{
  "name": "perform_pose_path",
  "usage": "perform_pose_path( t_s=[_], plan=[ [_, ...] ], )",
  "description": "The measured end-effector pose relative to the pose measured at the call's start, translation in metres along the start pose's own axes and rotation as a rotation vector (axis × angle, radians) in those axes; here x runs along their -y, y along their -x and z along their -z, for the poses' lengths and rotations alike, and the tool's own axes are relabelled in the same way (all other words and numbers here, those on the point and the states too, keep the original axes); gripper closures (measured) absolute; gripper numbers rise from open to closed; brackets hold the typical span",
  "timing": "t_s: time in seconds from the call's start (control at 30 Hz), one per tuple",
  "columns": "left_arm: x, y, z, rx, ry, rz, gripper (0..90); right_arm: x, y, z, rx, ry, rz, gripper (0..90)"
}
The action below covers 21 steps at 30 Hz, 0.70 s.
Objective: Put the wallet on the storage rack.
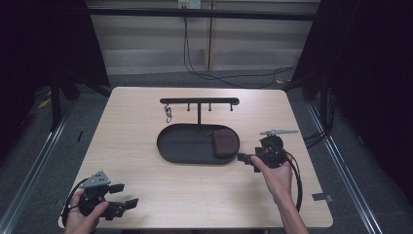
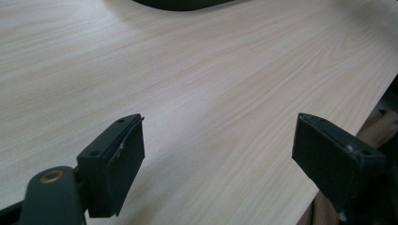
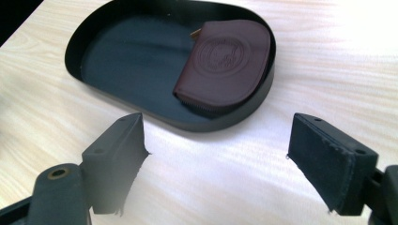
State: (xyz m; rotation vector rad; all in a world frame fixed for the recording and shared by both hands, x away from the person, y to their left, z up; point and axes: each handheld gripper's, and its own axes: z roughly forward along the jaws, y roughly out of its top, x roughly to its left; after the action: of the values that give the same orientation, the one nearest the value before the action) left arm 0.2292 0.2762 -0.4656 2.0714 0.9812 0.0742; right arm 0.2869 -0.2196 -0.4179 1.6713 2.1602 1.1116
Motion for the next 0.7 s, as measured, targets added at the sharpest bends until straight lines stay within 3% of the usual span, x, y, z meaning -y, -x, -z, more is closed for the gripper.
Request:
perform_pose_path(
  t_s=[0.33,0.43,0.7],
  plan=[
    [-0.001,0.0,-0.001,-0.001,-0.005,-0.009,17.1,0.029,-0.005,0.016,-0.002,0.032,0.015,20.7],
    [0.0,0.001,-0.003,0.0,-0.014,-0.013,17.1,0.038,-0.007,0.018,0.001,0.02,0.033,21.2],
    [0.0,0.002,-0.004,0.005,-0.01,-0.022,17.1,0.061,-0.011,0.019,-0.003,0.051,0.068,20.3]
  ],
)
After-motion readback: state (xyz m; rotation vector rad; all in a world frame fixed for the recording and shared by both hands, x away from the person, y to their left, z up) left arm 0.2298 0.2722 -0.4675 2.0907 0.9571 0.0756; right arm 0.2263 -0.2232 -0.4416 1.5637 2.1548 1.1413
